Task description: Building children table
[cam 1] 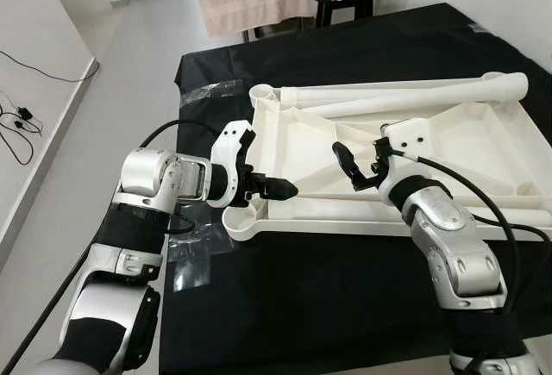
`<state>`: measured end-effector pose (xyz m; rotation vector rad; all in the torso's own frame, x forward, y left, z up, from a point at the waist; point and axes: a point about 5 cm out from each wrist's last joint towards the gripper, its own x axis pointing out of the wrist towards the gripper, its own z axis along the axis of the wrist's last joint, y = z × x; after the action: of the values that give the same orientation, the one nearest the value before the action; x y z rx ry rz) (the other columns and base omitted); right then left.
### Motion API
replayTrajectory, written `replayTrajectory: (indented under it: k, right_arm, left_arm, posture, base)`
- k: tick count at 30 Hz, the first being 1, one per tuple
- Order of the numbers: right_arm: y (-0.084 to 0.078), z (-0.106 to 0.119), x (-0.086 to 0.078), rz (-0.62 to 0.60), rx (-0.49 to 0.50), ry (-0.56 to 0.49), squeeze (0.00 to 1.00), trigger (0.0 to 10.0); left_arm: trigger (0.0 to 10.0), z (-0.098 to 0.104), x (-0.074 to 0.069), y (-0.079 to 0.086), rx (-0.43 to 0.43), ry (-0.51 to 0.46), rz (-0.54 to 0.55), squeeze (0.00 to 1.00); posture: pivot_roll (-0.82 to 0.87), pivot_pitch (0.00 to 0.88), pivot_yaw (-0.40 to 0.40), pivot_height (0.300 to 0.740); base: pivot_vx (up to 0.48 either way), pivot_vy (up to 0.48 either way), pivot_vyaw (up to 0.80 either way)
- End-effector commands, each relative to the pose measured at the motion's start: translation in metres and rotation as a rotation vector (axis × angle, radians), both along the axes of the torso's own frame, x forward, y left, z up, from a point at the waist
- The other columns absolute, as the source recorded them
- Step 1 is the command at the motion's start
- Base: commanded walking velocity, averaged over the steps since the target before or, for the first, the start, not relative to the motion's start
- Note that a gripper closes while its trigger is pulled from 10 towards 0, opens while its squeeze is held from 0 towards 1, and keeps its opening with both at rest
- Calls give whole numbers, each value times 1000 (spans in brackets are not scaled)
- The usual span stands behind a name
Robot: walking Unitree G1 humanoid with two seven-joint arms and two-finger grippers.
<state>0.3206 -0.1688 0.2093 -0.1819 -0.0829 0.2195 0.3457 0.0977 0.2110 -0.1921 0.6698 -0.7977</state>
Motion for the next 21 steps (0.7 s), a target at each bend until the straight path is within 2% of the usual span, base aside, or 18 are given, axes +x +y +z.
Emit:
replayTrajectory:
  k: [1, 8, 18, 21]
  right_arm:
    - [6, -4, 0, 17, 1, 17, 0, 10000]
    - [5, -3, 0, 15, 2, 16, 0, 10000]
    - [6, -3, 0, 18, 2, 17, 0, 10000]
    - [6, -3, -1, 18, 1, 16, 0, 10000]
  left_arm:
    - [10000, -13, -5, -2, -5, 58, -12, 0]
    - [10000, -17, -6, -8, -23, 79, -18, 0]
    - [10000, -21, 0, -11, -65, 65, -1, 0]
    - [10000, -25, -1, -14, -132, 63, -10, 0]
  posture:
    - [-92, 132, 107, 740]
    - [-91, 133, 108, 740]
    - [-96, 134, 107, 740]
    - [-99, 135, 107, 740]
  base:
    - [0, 0, 0]
    - [0, 0, 0]
    - [0, 0, 0]
    - [0, 0, 0]
